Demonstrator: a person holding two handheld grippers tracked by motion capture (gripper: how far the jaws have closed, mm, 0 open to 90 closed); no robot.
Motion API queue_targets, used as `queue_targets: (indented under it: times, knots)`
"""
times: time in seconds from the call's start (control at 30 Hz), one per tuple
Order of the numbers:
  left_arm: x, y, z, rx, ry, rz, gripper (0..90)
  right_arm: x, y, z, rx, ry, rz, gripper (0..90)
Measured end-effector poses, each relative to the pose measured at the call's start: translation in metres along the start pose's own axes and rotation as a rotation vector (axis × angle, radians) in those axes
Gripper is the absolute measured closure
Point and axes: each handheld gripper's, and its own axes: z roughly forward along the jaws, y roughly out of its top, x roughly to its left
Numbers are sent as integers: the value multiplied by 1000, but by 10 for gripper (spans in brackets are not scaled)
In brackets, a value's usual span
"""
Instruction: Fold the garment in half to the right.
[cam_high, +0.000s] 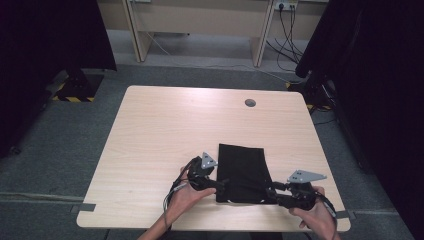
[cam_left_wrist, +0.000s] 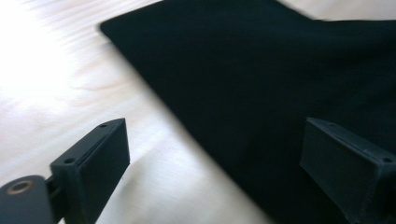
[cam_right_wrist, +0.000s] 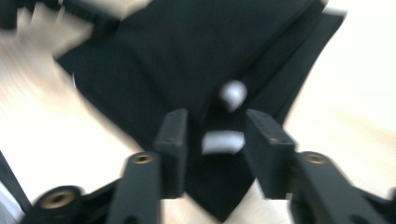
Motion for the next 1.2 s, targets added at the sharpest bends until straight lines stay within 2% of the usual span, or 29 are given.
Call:
queue_targets:
  times: [0.07, 0.13, 0.17, 0.2, 0.27, 0.37, 0.47, 0.63, 0.7, 0.73, 0.77, 0.83, 0.97, 1.07, 1.1, 1.17, 1.2]
  knots:
    - [-7, -4, -4, 4, -16, 17, 68, -6, 12, -6, -57, -9, 11, 510]
    - [-14, -11, -5, 24, -21, 37, 64, -13, 25, -2, -84, -9, 26, 466]
    - [-16, -15, -3, 47, -25, 48, 58, -19, 37, 14, -66, -31, 22, 446]
    - [-16, -18, -1, 56, -21, 51, 58, -19, 40, 19, -58, -39, 19, 445]
    - [-15, -21, 0, 57, 2, 63, 49, -21, 47, 39, -26, -49, 9, 445]
    - [-15, -23, -2, 60, 1, 77, 57, -22, 50, 68, 43, -50, -23, 458]
    - [-15, -25, -3, 58, -1, 76, 57, -27, 48, 83, 78, -85, -26, 461]
    - [-12, -26, -6, 56, -16, 76, 57, -40, 46, 82, 68, -133, 12, 446]
    - [-9, -27, -8, 49, -36, 64, 60, -42, 45, 79, 63, -121, 23, 429]
    - [-7, -27, -11, 39, -40, 52, 59, -42, 46, 75, 51, -126, 13, 422]
    - [-6, -28, -13, 29, -41, 46, 58, -40, 46, 70, 29, -129, 3, 421]
    - [-2, -29, -20, 8, -49, 35, 56, -36, 48, 63, -1, -106, -4, 412]
    - [5, -32, -34, 2, -63, 33, 51, -23, 49, 55, -33, -70, -34, 375]
    - [10, -35, -37, 23, -72, 51, 24, -14, 48, 56, -26, -41, -51, 350]
    - [15, -39, -40, 42, -55, 79, 22, -11, 47, 57, -27, -35, -50, 344]
    - [20, -44, -43, 48, -28, 84, 22, -7, 46, 60, -21, -22, -41, 326]
    - [22, -46, -44, 50, -33, 79, 22, -6, 46, 61, -13, -16, -44, 310]
